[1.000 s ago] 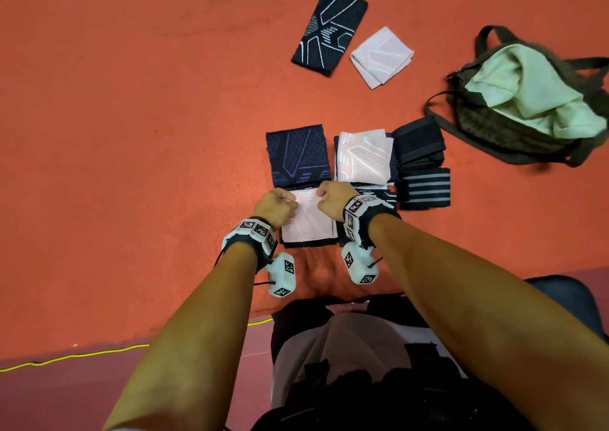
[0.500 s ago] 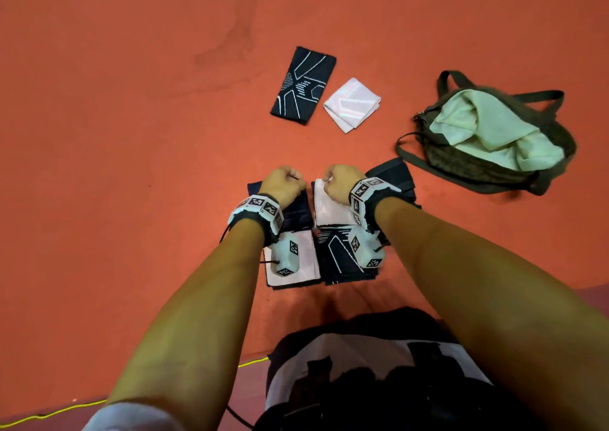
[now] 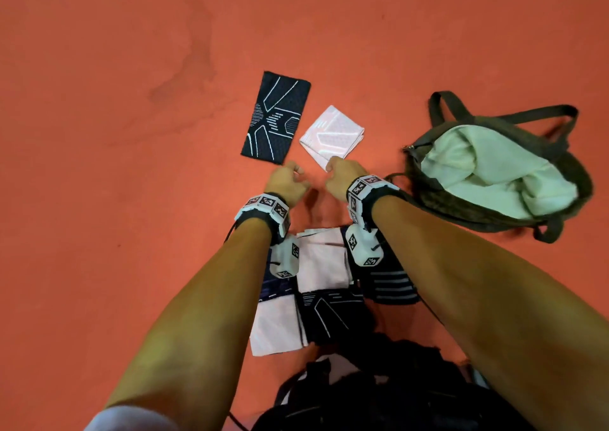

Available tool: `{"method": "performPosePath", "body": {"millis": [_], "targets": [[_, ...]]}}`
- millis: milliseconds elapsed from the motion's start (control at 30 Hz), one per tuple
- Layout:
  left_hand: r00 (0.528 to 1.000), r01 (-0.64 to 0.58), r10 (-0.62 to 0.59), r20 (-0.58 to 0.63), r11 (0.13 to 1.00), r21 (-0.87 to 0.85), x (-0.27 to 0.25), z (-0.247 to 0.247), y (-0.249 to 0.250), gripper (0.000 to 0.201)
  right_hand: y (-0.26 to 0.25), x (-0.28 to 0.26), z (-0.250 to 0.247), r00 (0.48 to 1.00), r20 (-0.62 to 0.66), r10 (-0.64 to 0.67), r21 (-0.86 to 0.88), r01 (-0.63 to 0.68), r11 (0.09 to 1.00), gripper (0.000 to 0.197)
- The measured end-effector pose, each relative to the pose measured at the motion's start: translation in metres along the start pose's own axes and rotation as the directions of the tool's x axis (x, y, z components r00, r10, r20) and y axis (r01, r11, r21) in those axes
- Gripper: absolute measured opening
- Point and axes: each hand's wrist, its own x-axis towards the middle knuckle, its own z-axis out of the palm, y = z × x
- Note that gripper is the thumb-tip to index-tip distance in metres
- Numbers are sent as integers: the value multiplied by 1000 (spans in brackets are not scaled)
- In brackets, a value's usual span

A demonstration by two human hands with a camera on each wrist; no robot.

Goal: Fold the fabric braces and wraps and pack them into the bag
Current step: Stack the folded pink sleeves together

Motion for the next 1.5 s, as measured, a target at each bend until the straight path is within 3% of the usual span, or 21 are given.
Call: {"method": "performPosePath", "body": {"millis": [133, 267, 367, 467, 567, 733, 933, 1200, 1400, 1500], "targets": [[999, 17, -20, 37, 998, 67, 37, 17, 5, 49, 10, 41, 6, 999, -9, 43, 78, -42, 996, 44], [998, 42, -41, 50, 999, -17, 61, 37, 9, 79, 27, 72, 13, 991, -14, 136, 213, -130, 968, 57], [1000, -10, 6, -31, 994, -109, 80, 42, 10, 91, 36, 88, 12, 987, -49, 155, 282, -135, 950, 62], [992, -64, 34, -124, 967, -246, 97, 44, 9, 84, 39, 93, 13, 986, -72, 153, 344, -119, 931, 70], [987, -130, 91, -135, 940, -316, 107, 44, 8, 63, 43, 94, 18, 989, -78, 122, 385, -83, 919, 71], [987, -72, 32, -158, 965, -252, 102, 38, 2, 29, 39, 85, 20, 989, -60, 138, 434, -98, 896, 50], [982, -89, 38, -183, 956, -279, 64, 20, -18, 20, 4, 58, 16, 992, -112, 57, 491, 5, 871, 31], [987, 40, -113, -115, 864, -502, -32, -7, -41, 32, -25, -17, 20, 996, -76, -42, 576, 78, 814, 27], [974, -11, -115, -195, 836, -549, -115, -3, -70, 50, -32, -92, 52, 989, -45, -140, 548, 142, 824, 29], [977, -24, -90, -192, 854, -519, -151, 9, -94, 73, -25, -124, 71, 984, -19, -179, 497, 165, 852, 31]]}}
